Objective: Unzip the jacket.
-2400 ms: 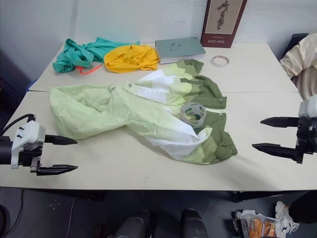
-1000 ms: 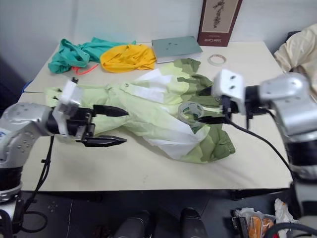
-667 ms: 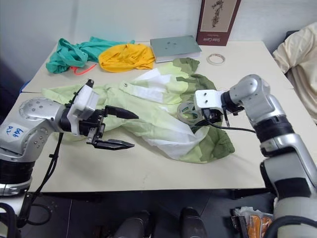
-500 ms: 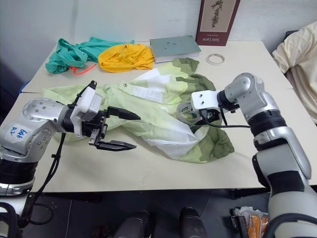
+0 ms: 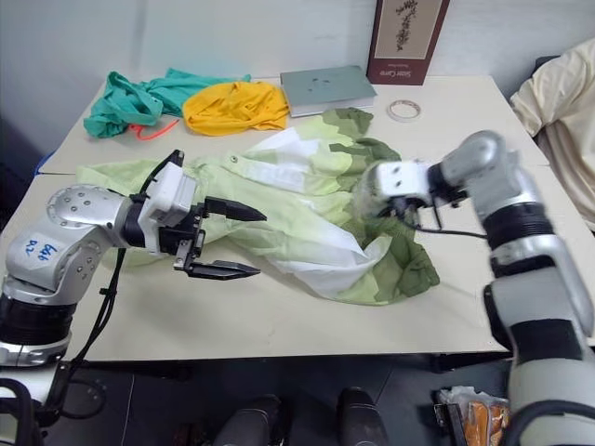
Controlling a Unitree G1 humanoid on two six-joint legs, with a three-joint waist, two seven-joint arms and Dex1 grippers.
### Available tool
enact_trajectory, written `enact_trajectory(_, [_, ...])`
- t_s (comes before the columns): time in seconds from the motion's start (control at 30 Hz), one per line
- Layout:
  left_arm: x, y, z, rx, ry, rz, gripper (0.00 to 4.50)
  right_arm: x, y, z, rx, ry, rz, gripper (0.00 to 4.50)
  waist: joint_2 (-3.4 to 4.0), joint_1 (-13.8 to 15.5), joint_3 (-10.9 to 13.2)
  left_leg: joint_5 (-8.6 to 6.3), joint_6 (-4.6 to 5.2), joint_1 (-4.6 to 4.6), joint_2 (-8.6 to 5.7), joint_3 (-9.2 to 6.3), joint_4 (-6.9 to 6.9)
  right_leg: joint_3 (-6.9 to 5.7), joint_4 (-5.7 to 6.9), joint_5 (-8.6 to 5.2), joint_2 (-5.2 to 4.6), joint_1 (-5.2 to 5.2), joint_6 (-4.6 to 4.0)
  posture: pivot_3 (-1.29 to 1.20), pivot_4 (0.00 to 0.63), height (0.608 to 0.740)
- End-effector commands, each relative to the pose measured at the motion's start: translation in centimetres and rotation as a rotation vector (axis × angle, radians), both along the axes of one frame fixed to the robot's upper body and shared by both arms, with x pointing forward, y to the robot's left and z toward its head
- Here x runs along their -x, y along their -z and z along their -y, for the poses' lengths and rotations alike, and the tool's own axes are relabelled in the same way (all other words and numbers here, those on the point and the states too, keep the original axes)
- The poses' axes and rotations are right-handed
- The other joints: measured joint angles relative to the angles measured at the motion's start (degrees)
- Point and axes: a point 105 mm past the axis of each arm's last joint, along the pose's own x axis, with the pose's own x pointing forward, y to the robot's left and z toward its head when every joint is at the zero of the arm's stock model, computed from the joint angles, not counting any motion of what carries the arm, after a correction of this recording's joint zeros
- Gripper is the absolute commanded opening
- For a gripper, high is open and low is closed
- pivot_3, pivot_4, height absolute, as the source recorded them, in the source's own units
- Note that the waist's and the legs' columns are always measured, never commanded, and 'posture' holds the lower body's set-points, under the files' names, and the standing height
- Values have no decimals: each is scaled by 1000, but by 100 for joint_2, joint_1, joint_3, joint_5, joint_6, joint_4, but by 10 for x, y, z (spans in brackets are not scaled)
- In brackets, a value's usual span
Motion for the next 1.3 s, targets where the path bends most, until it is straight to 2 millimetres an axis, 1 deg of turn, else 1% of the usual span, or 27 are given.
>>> enact_trajectory(0.03, [3,-6,2,2,16,50,4500,12,-34,49,-81,193,128,41,0,63,0,0,0,-3,0,-3,0,-2,-4,0,0,0,0,0,150,740])
enact_trajectory(0.07, [3,-6,2,4,19,52,4500,22,-31,62,-112,238,91,41,0,66,0,0,0,-5,1,-6,0,-3,-6,0,1,0,0,0,150,740])
enact_trajectory(0.17, [2,-6,6,14,29,58,4500,51,-13,98,-3,313,78,41,0,97,0,0,0,-6,4,-2,4,-3,-5,0,3,4,0,0,150,740])
enact_trajectory(0.23, [2,-7,9,19,38,61,4500,60,-4,113,29,395,71,41,0,87,0,1,2,-6,3,9,7,3,2,0,3,2,0,0,150,740])
enact_trajectory(0.3, [1,-9,11,23,46,66,4500,68,9,132,78,488,70,41,3,43,1,5,7,-4,3,25,9,16,10,0,3,0,0,0,150,740])
enact_trajectory(0.33, [-1,-9,12,23,49,69,4500,71,17,141,74,538,62,41,3,35,1,5,7,1,2,30,9,21,22,0,2,-1,1,0,150,740])
enact_trajectory(0.37, [-1,-9,13,24,52,71,4500,74,23,147,58,582,54,41,2,32,1,6,7,9,4,36,8,26,27,0,4,0,1,0,150,740])
enact_trajectory(0.47, [-3,-11,14,25,59,76,4500,79,38,157,-18,662,30,41,3,29,0,7,5,22,7,45,0,34,31,0,8,2,1,0,150,740])
enact_trajectory(0.57, [-4,-12,15,23,69,78,4500,83,50,163,-27,695,30,41,3,43,0,7,5,22,7,45,0,34,30,0,7,2,1,0,150,740])
enact_trajectory(0.63, [-5,-12,16,24,70,78,4500,83,52,165,-81,726,23,756,3,43,0,7,5,21,6,45,1,34,29,0,6,3,1,0,150,740])
enact_trajectory(0.67, [-6,-12,16,23,70,78,4500,84,53,164,-99,731,19,972,3,43,0,6,5,22,6,44,3,34,28,0,6,4,1,0,150,740])
enact_trajectory(0.7, [-6,-12,16,23,70,78,4500,84,52,164,-109,732,18,1324,3,46,0,7,5,22,6,45,3,34,28,0,6,4,1,0,150,740])
enact_trajectory(0.8, [-9,-12,14,26,57,79,4500,88,46,154,-144,681,-3,2363,3,50,0,7,5,22,6,42,3,32,27,0,7,5,1,0,150,740])
enact_trajectory(0.83, [-12,-13,13,35,40,78,4500,90,43,148,-146,641,-10,2658,3,55,0,7,5,22,7,41,3,32,26,0,7,6,1,0,150,740])
enact_trajectory(0.87, [-16,-14,12,38,23,81,4500,88,33,142,-156,621,13,3087,3,54,0,7,5,21,7,40,3,31,26,0,7,6,1,0,150,740])
enact_trajectory(0.9, [-18,-14,10,40,11,83,4500,87,25,139,-162,609,33,3370,3,54,0,7,5,22,7,39,4,30,26,0,7,8,1,0,150,740])
enact_trajectory(0.97, [-25,-13,3,-5,-20,123,4500,87,4,117,-190,516,56,4115,3,51,0,7,5,22,6,40,6,31,27,0,7,7,1,0,150,740])
enact_trajectory(1.03, [-30,-11,-3,-47,-37,157,4500,90,-5,102,-203,451,52,4115,3,39,0,7,5,22,7,40,5,31,27,0,8,5,1,0,150,740])
enact_trajectory(1.1, [-43,-1,-18,-187,-71,247,4500,102,-13,66,-239,299,-6,4115,3,50,0,5,2,22,13,39,1,28,25,0,13,4,1,0,150,740])
enact_trajectory(1.13, [-48,4,-25,-244,-76,277,4500,109,-14,52,-247,240,-32,4115,3,53,0,5,1,21,13,35,-1,25,21,0,13,4,1,0,150,740])
enact_trajectory(1.17, [-52,8,-31,-296,-78,303,4500,117,-12,37,-248,172,-69,4115,3,53,0,5,1,22,14,34,-4,24,14,0,14,6,1,0,150,740])
enact_trajectory(1.2, [-55,10,-35,-320,-76,317,4500,122,-9,28,-247,137,-91,4115,3,65,0,4,-1,22,16,33,-4,21,11,0,16,7,0,0,150,740])
enact_trajectory(1.27, [-62,16,-39,-383,-64,354,4500,134,6,3,-231,37,-151,4115,2,88,1,4,0,21,14,27,-1,16,6,0,13,14,1,0,150,740])
enact_trajectory(1.3, [-65,19,-39,-404,-55,371,4500,136,13,-6,-229,7,-164,4115,2,125,1,3,1,19,12,27,2,16,5,0,11,15,1,0,150,740])
